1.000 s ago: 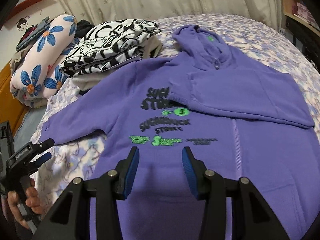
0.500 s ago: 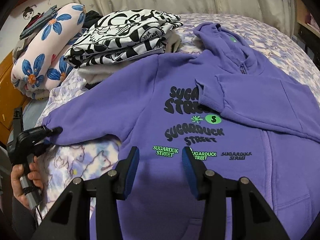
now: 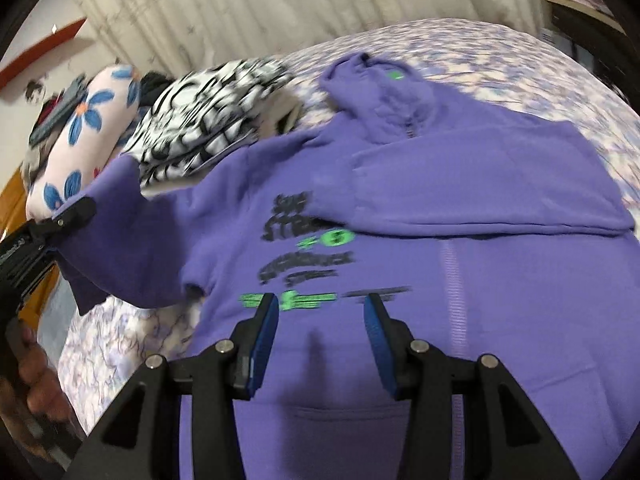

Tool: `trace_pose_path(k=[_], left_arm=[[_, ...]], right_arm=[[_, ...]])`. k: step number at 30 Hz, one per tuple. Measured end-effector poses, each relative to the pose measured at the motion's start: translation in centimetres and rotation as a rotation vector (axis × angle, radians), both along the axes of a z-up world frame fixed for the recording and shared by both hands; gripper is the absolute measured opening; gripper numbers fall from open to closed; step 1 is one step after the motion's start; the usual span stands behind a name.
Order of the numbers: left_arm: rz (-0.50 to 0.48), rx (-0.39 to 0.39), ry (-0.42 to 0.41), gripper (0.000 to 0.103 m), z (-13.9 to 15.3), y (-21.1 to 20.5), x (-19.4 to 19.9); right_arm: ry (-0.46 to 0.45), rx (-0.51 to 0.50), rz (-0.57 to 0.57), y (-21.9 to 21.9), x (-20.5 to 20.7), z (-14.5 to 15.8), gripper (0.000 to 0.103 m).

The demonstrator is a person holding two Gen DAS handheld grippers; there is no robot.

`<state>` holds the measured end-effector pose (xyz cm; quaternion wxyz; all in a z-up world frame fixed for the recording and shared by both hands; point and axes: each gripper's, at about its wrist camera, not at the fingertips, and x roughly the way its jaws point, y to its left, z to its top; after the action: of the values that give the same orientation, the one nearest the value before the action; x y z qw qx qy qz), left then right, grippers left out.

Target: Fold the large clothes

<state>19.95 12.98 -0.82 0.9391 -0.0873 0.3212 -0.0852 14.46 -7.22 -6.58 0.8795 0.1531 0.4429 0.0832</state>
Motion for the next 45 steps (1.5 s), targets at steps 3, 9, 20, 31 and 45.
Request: trace_pose_path(k=[3, 9, 20, 31, 45], left_arm=[[-0.063, 0.056, 0.038, 0.008, -1.5, -5.5, 0.4], [-0.113, 0.141, 0.235, 0.033, -7.6, -11.8, 0.9], [-0.186, 0.046, 0.318, 0.077, -8.5, -9.2, -3.8], [-0.009, 0.047, 0.32, 0.077, -8.0, -1.6, -9.2], [0.158, -0.016, 0.365, 0.077, -9.7, 6.0, -12.1]], right_arm=[[0.015, 0.021, -0.06, -3.5, -0.4, -0.3, 0.044], [0.052, 0.01, -0.138, -8.2, -1.1, -1.5, 0.044], [0.03, 0.065, -0.074, -7.9, -1.3, -1.8, 0.044], [-0.073, -0.015, 0.184, -0.4, -2.8, 0.4, 0.048], [-0.185, -0.315, 0.524, 12.1, -2.8, 0.4, 0.055]])
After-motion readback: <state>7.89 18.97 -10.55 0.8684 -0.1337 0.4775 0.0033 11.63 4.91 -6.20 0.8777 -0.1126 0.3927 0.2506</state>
